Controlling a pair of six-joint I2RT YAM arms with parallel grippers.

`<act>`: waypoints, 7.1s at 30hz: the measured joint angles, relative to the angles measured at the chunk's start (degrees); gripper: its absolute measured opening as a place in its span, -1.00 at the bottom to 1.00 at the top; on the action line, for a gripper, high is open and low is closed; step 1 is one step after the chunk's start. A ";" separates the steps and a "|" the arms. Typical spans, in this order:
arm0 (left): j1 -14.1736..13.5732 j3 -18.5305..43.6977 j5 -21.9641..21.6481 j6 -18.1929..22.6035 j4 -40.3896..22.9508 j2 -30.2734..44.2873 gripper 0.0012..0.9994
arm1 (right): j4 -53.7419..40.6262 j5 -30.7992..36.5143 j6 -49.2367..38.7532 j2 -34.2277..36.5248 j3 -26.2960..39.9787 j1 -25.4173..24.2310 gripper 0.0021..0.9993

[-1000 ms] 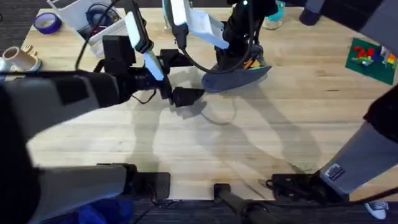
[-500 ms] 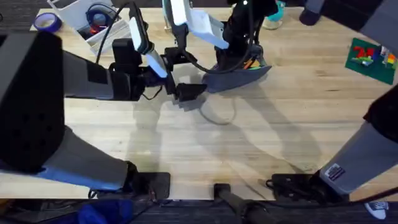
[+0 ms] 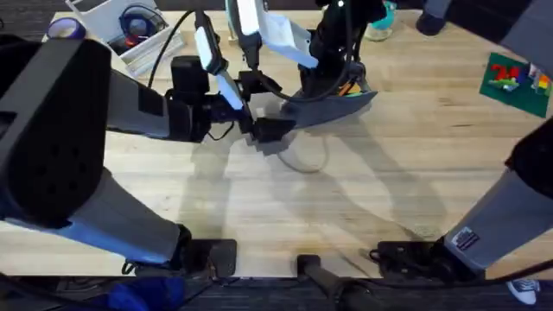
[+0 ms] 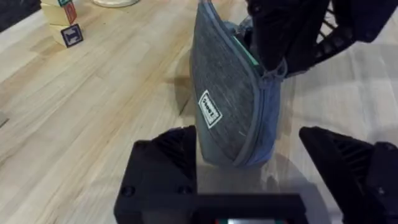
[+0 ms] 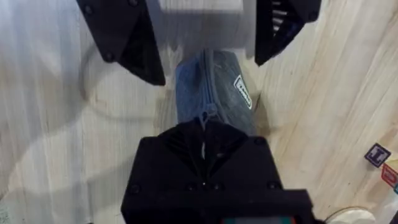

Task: Unzip the bag, pick up the pens from the table one at a time and place them inside, then zip the bag closed.

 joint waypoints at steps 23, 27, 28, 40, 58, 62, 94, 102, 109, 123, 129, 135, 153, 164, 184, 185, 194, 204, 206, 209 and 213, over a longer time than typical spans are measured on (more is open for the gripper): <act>-1.20 0.00 -1.77 -0.87 0.20 0.00 -0.91 | 0.02 0.31 0.00 0.00 0.00 0.00 -0.94; -1.20 0.00 -1.77 -0.87 0.20 0.00 -0.91 | 0.02 0.93 0.04 0.00 0.00 0.00 -0.94; -1.20 0.00 -1.77 -0.86 0.19 0.01 -0.91 | 0.04 1.06 0.23 0.00 0.00 0.00 -0.94; -1.20 0.00 -1.79 -0.87 0.18 0.00 -0.91 | 1.05 1.27 8.07 0.00 0.00 -1.09 -0.94; -1.20 0.00 -1.81 -0.87 0.07 0.01 -0.91 | -0.65 2.96 17.01 0.01 1.03 -3.31 -0.94; -1.20 0.00 -1.79 -0.86 0.02 0.00 -0.91 | -1.92 2.93 17.68 0.00 1.05 -3.93 -0.94; -1.18 0.04 -1.73 -0.87 -0.62 0.01 -0.91 | -4.47 -0.91 24.97 0.01 1.05 -16.56 -0.94; -1.14 0.04 -1.73 -0.87 -0.66 0.01 -0.91 | -4.74 -4.28 27.37 0.00 1.05 -21.44 -0.94; -1.14 0.04 -1.75 -0.87 -0.66 0.00 -0.91 | -4.02 -6.14 30.19 0.02 1.01 -24.84 -0.94; -1.14 0.04 -1.92 -0.87 -0.92 0.00 -0.92 | 2.38 -8.18 33.38 0.00 -5.51 -31.25 -0.93; -1.14 0.04 -1.92 -0.87 -1.11 0.00 -0.91 | 2.69 -9.68 33.68 0.02 -5.66 -33.87 -0.93; -1.27 0.09 -1.97 -0.87 -1.09 0.01 -0.91 | 3.87 -11.03 34.44 0.01 -6.11 -34.91 -0.93; -1.49 0.11 -2.10 -0.87 -1.11 0.00 -0.92 | 13.24 -15.46 36.48 0.00 -16.14 -40.35 -0.93; -1.67 0.17 -2.52 -0.87 -1.27 0.00 -0.92 | 16.29 -13.05 36.65 0.00 -18.56 -47.31 -0.93; -1.55 0.11 -3.68 -1.60 -1.31 0.00 0.96 | 16.20 -10.92 36.94 0.00 -19.06 -46.84 -0.27; -1.50 0.09 -3.70 -1.72 -1.00 0.00 0.98 | 16.13 -10.89 36.96 0.00 -19.06 -46.84 0.00; -1.51 0.09 -6.46 -5.04 4.58 0.00 0.99 | 13.91 -10.75 36.87 0.00 -19.06 -46.73 0.99; -1.44 0.07 -10.74 -7.75 -0.05 -10.19 0.99 | 10.89 -10.12 38.23 -7.27 -19.23 -43.83 0.99; -1.44 0.07 -12.50 -8.40 -3.83 -14.09 0.99 | 9.86 -9.45 39.26 -9.31 -19.21 -42.38 0.99; -1.44 0.07 -15.71 -8.86 -10.01 -20.29 0.99 | 7.78 -8.98 40.92 -11.84 -19.23 -40.08 0.99; -1.44 0.06 -20.15 -9.46 -18.04 -29.29 0.99 | 4.94 -8.90 42.84 -15.43 -19.23 -37.49 0.99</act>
